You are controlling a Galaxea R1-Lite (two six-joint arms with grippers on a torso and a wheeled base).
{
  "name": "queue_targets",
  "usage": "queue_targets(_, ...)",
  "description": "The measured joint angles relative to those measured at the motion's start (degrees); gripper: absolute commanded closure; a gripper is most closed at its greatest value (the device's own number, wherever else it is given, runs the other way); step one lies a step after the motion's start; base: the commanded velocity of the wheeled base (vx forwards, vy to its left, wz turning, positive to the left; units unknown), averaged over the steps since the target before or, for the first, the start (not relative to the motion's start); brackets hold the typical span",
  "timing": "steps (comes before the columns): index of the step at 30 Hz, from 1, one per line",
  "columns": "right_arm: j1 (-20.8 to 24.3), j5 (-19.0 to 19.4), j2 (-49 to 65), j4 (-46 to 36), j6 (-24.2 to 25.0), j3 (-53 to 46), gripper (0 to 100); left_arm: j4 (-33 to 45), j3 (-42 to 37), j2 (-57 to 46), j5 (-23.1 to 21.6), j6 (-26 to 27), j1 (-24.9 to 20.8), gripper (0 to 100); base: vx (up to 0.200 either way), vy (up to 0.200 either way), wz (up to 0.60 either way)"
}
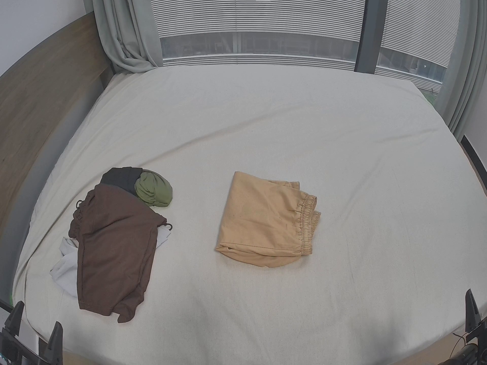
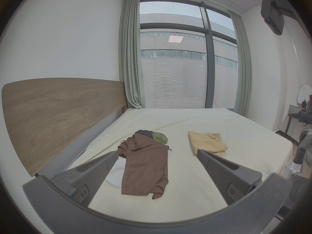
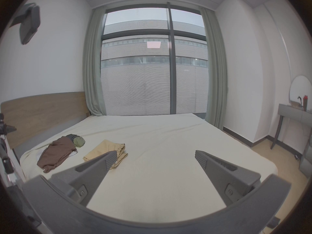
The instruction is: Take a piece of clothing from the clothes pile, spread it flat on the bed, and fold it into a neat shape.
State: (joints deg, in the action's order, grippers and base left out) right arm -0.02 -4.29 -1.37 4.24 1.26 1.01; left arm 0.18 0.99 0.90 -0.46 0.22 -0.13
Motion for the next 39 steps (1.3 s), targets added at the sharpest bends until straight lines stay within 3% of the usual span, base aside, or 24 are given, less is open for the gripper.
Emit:
queue_targets(4, -0.09, 3.12, 0.35, -0.06, -3.0, 0.0, 0, 0.0, 0.02, 0.0, 0.02, 0.1, -0.02, 0, 0.0, 0.0, 0.0)
queue_targets(8, -0.2, 3.85, 0.52, 0.05, -3.17, 0.0, 0, 0.0, 0.02, 0.0, -0.02, 0.24, -0.02, 0, 0.0, 0.0, 0.0)
queue_targets(12, -0.2, 3.72, 0.6, 0.16, -2.07, 0.0, 0, 0.0, 0.02, 0.0, -0.16, 0.35, -0.02, 0, 0.0, 0.0, 0.0)
queue_targets(21, -0.05, -0.93, 0.62, -1.62, -2.71, 0.0, 0, -0.07, 0.02, 0.0, -0.24, 0.4, -0.05, 0, 0.0, 0.0, 0.0)
queue_targets(28, 0.02, 2.73, 0.6, -3.93, -1.35, -0.02, 0, -0.09, 0.02, 0.0, -0.16, 0.35, -0.02, 0, 0.0, 0.0, 0.0)
queue_targets(39, 0.02, 2.51, 0.6, -4.02, -0.52, -0.02, 0, -0.09, 0.02, 0.0, -0.07, 0.29, -0.07, 0, 0.0, 0.0, 0.0)
